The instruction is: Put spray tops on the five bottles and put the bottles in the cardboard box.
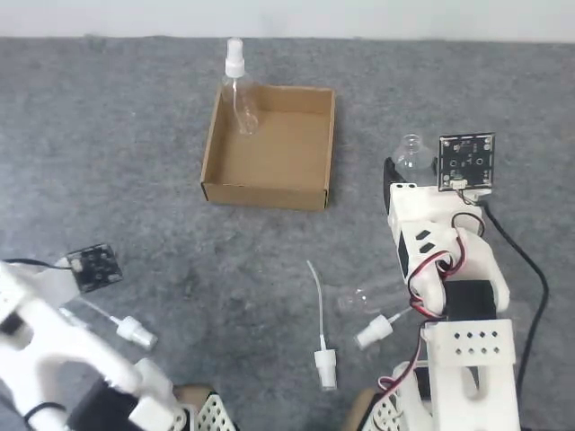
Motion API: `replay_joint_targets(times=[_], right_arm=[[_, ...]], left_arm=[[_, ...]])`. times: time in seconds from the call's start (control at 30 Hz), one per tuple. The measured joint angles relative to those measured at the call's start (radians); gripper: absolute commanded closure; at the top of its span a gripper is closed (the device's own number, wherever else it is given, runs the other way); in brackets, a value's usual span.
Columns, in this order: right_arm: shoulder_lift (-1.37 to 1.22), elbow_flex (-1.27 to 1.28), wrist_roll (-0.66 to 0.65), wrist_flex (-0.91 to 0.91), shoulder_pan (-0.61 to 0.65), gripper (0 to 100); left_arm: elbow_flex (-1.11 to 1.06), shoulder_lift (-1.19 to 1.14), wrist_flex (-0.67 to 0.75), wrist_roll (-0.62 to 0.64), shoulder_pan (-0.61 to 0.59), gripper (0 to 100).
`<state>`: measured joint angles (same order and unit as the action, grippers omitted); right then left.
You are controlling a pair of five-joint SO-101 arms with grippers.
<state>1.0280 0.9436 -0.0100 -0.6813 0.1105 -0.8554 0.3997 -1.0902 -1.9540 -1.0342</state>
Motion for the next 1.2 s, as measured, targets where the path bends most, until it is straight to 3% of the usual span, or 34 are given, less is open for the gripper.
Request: replay_joint_targets(times=[0.27, 0.7, 0.87, 1.2], right_arm=[[0.0, 0.0, 0.0, 0.0, 0.0, 98.9], [0.0, 0.0, 0.0, 0.0, 0.0, 98.9], [0.0, 0.0, 0.0, 0.0, 0.0, 98.9], [0.0, 0.0, 0.0, 0.0, 0.0, 98.9]], left_arm=[[-0.147, 0.0, 0.19, 0.0, 0.018, 79], [-0.252, 0.0, 0.203, 0.0, 0.08, 79], [-0.252, 0.0, 0.203, 0.063, 0.104, 85], [-0.218, 0.0, 0.175, 0.123, 0.081, 85]])
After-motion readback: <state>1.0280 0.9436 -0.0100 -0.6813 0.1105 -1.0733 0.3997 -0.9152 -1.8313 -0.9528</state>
